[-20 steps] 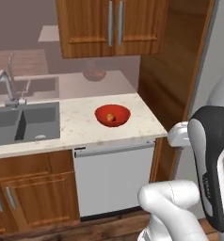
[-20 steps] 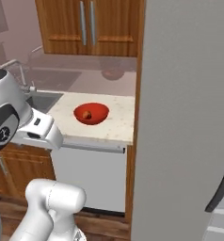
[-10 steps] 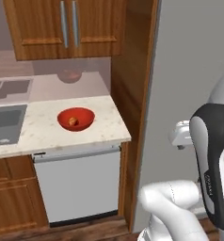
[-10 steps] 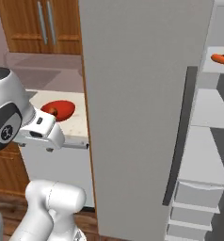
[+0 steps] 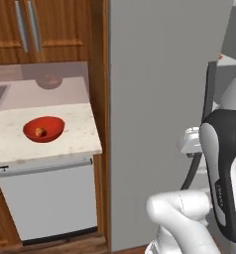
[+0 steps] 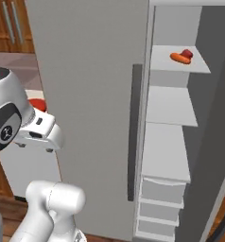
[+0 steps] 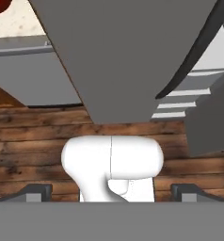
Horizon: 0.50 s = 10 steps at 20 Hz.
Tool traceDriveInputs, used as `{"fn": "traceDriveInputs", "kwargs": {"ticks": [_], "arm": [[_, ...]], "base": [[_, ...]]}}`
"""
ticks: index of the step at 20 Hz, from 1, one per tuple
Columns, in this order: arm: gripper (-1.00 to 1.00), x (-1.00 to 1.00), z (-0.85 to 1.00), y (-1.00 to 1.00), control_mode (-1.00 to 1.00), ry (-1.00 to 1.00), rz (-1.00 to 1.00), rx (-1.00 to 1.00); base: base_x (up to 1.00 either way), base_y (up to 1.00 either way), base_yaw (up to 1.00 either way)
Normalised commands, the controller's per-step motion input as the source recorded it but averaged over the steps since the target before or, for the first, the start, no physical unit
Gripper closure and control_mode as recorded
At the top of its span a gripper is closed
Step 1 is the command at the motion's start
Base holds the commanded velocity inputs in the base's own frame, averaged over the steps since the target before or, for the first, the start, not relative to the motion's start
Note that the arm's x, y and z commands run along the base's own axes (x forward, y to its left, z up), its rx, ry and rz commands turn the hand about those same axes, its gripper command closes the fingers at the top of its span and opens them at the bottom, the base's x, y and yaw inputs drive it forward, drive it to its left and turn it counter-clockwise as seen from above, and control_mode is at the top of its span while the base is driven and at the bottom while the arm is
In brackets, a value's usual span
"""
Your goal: Take the carrot, peach, and bell pepper from the freezer and place them in the bowl on the counter.
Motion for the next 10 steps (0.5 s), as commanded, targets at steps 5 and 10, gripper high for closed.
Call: {"fn": "traceDriveInputs", "kwargs": {"ticks": [5, 10], "arm": [[-1.0, 0.0, 0.0, 0.0, 1.0, 0.0, 0.0, 0.0], [-1.0, 0.0, 0.0, 0.0, 1.0, 0.0, 0.0, 0.0]], "base": [[0.01, -0.64, 0.0], [0.15, -0.47, 0.0]]}}
